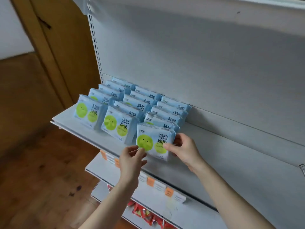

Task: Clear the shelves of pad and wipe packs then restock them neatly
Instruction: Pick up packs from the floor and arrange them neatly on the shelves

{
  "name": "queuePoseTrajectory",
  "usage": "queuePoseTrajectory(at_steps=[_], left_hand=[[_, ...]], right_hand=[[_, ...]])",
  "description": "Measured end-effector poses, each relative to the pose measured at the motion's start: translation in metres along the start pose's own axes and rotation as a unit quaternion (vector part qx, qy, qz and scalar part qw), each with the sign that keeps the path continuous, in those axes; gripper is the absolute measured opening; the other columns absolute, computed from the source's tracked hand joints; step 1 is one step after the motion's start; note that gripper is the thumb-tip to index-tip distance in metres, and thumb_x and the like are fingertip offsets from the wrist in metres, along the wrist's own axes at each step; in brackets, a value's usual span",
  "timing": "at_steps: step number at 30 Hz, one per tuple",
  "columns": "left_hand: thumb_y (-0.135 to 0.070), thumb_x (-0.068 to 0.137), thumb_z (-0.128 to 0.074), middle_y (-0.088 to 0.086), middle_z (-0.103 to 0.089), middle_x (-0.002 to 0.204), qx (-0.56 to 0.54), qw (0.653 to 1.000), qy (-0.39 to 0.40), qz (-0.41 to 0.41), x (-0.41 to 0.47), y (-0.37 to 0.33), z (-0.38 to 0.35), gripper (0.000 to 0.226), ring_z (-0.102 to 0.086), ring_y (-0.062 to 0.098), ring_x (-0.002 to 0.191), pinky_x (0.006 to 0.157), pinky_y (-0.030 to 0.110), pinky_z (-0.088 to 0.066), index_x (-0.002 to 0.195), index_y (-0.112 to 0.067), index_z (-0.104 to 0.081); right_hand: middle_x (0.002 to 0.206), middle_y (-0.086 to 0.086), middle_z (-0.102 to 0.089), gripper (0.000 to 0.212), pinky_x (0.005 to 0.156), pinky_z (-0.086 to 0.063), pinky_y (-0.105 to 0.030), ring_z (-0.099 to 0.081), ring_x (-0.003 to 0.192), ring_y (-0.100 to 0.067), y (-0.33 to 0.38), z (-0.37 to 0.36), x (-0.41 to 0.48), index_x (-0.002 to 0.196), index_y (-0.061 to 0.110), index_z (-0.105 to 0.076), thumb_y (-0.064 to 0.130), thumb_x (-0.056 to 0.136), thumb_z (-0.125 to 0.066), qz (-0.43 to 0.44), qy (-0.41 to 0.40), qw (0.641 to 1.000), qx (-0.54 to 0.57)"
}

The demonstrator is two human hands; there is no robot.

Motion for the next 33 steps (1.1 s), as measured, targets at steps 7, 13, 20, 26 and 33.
queuePoseTrajectory(at_steps=[7,13,20,26,33], left_hand=[[-0.002,0.090,-0.056,0.011,-0.057,0.083,0.004,1.000,-0.004,0.003,0.019,-0.001,0.007,0.009,-0.053,0.018,0.062,0.061,0.027,-0.049,0.092,-0.009,-0.052],[-0.002,0.090,-0.055,0.010,-0.057,0.079,0.019,1.000,0.007,0.004,0.026,-0.002,0.005,0.012,-0.053,0.019,0.062,0.065,0.030,-0.050,0.101,-0.003,-0.051],[-0.006,0.091,-0.056,0.010,-0.058,0.084,0.040,0.999,0.028,0.002,0.024,-0.002,0.005,0.017,-0.057,0.019,0.071,0.068,0.030,-0.052,0.107,-0.002,-0.051],[-0.010,0.093,-0.054,0.010,-0.060,0.096,0.079,0.995,0.015,-0.053,-0.003,-0.013,0.015,0.015,-0.061,0.021,0.085,0.069,0.029,-0.052,0.108,-0.009,-0.051],[-0.013,0.093,-0.053,0.005,-0.062,0.096,0.076,0.991,-0.059,-0.090,-0.054,-0.003,0.045,0.014,-0.063,0.016,0.086,0.069,0.026,-0.053,0.107,-0.014,-0.052]], right_hand=[[0.076,0.001,-0.066,0.019,0.057,-0.049,-0.024,-0.058,0.060,-0.008,-0.019,-0.003,0.001,0.079,0.020,-0.058,0.014,0.076,-0.076,-0.008,-0.053,0.998,-0.018],[0.081,-0.001,-0.067,0.020,0.076,-0.054,-0.040,-0.063,0.075,-0.019,-0.029,-0.001,0.003,0.077,0.025,-0.058,0.021,0.074,-0.078,-0.037,-0.093,0.994,-0.031],[0.084,-0.002,-0.068,0.018,0.076,-0.052,-0.035,-0.062,0.076,-0.017,-0.030,-0.001,-0.003,0.080,0.022,-0.059,0.023,0.076,-0.076,-0.033,-0.121,0.992,-0.028],[0.066,-0.006,-0.064,0.017,0.070,-0.052,-0.040,-0.060,0.060,-0.018,-0.032,0.002,-0.024,0.075,0.013,-0.060,0.024,0.079,-0.073,-0.026,-0.107,0.994,0.011],[0.072,-0.003,-0.066,0.009,0.071,-0.054,-0.030,-0.064,0.068,-0.013,0.002,-0.048,-0.059,0.080,0.014,-0.062,0.020,0.085,-0.067,0.045,0.093,0.995,0.010]])
Point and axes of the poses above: each hand's wrist, its own x-axis towards the middle knuckle, its own z-axis out of the back of the hand, y = z × x, the point moved 8 cm from there along x, towards the middle knuckle
